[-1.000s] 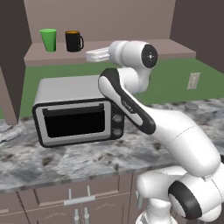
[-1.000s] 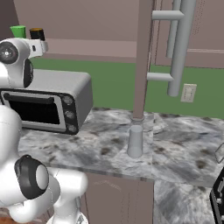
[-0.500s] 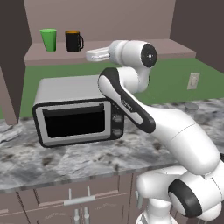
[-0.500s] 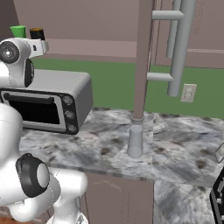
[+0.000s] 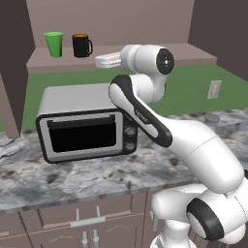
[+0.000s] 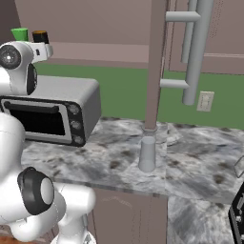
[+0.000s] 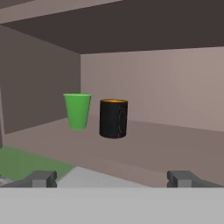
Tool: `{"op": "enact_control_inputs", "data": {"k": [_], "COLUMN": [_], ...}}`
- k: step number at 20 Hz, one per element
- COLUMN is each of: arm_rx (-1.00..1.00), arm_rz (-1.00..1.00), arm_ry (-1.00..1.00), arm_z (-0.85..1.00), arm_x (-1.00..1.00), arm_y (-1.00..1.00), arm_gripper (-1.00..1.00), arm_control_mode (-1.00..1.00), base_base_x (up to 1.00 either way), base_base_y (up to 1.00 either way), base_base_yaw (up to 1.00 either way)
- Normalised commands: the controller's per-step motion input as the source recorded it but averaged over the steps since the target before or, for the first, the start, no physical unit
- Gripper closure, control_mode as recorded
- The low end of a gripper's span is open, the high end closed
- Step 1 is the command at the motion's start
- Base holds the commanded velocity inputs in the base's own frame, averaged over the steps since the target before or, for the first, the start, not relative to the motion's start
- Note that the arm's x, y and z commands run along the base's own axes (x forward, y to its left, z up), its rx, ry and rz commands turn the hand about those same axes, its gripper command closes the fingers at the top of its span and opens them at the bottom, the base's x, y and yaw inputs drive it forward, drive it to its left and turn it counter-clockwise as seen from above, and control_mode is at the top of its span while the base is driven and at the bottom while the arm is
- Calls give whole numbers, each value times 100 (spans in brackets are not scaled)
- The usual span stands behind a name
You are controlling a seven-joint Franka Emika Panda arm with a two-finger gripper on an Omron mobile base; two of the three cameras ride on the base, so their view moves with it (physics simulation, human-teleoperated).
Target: There is a tray on the dining counter. Grab the cup, mug, and pitcher and place them on the tray. The pitcher may be placed next to the tray if it cannot fit the tray.
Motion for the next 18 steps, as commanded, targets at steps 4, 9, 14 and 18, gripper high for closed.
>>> {"op": "enact_control_inputs", "data": {"k": [4,9,14,18], "arm_rx": [0,0,0,0], "arm_rz": [0,1,0,0], "arm_ry": [-1,-1,0,0], "arm_z": [0,0,0,0], "arm_x": [0,6,15,8], "arm_y": [-3,-4,-2,0], "arm_gripper": [-100,-100,-100,-100], "arm_control_mode": [-100,-100,-100,-100], "base_base_x": [0,0,0,0], "base_base_y": [0,0,0,0], "base_base_yaw": [0,0,0,0]}}
